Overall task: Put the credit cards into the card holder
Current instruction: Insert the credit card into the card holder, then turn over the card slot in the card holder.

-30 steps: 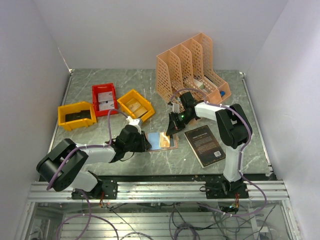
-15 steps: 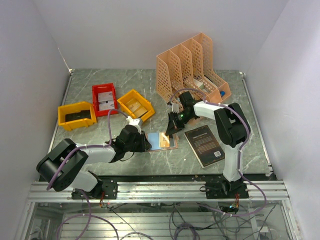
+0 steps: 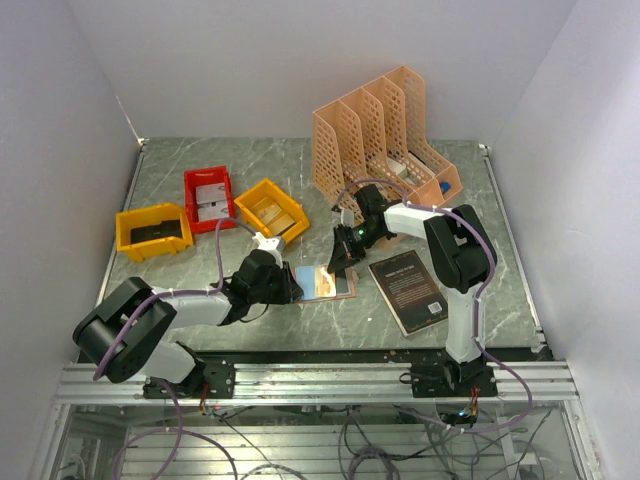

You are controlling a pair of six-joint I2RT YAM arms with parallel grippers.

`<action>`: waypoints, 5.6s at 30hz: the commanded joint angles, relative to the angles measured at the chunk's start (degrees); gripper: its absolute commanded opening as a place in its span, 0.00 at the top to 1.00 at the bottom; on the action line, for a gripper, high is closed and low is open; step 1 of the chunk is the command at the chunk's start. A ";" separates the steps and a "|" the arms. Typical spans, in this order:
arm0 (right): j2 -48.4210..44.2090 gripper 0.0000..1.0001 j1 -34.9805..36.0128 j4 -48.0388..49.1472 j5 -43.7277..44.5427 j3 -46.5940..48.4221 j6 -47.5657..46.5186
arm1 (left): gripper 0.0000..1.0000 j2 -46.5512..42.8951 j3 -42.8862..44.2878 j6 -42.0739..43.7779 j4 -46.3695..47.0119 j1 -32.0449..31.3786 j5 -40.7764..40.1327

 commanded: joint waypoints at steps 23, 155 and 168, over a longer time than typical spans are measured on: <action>2.76 0.91 0.87 8.52 -1.28 -3.11 1.17 | 0.67 -3.08 1.29 -0.24 1.40 0.09 0.27; -12.84 0.74 2.35 8.98 -0.42 -5.05 -18.29 | 0.38 -16.80 -0.06 -8.30 4.98 -4.65 -12.01; -6.88 1.00 10.64 -2.32 13.46 2.85 -27.26 | 0.30 -7.98 -3.39 -11.42 13.43 4.54 4.01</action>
